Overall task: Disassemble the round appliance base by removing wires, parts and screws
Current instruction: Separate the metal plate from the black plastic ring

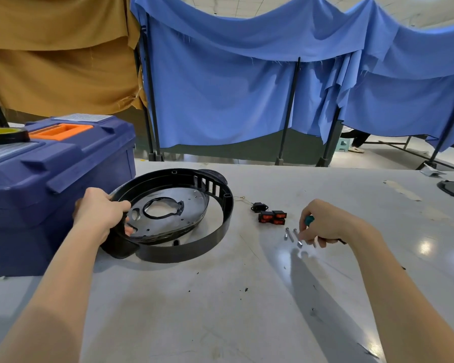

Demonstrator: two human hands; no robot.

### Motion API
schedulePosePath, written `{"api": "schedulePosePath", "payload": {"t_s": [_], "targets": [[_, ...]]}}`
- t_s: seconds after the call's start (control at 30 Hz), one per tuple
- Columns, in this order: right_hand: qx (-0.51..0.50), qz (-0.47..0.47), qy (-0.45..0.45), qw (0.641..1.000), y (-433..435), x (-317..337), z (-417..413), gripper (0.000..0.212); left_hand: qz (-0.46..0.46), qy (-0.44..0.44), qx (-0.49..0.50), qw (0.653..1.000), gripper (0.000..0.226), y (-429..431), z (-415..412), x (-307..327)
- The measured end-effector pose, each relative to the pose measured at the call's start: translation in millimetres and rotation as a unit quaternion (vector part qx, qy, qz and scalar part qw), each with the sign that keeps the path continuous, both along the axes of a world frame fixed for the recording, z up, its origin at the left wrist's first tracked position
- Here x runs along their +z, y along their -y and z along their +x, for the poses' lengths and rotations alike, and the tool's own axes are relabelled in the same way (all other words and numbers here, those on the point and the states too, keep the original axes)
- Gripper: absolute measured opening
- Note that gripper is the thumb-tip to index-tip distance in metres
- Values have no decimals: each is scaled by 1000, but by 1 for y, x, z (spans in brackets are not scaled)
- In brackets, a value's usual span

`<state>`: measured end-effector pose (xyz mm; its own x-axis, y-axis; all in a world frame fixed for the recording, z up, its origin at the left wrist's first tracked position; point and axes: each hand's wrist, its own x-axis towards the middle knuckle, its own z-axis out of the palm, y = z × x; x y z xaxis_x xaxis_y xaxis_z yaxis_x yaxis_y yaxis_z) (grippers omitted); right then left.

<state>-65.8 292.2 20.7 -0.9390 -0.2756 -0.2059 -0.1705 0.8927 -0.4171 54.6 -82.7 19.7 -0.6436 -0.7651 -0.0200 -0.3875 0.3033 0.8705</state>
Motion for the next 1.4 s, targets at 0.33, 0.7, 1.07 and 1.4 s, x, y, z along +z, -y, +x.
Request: {"api": "schedulePosePath", "payload": {"t_s": [0.33,0.7,1.07,1.4], "targets": [[96,-4,-10,995,17,8,39,11,-3,-1,-37,999,26,-28,11,9],[297,-85,96,946,38,-17,129,14,-3,-11,-45,999,5,-57,49,-8],[376,-103,145,909,58,-17,172,32,16,-5,-57,998,20,-65,64,-11],[314,-111,36,942,43,-12,145,7,37,-13,-46,998,13,-60,61,-15]]}}
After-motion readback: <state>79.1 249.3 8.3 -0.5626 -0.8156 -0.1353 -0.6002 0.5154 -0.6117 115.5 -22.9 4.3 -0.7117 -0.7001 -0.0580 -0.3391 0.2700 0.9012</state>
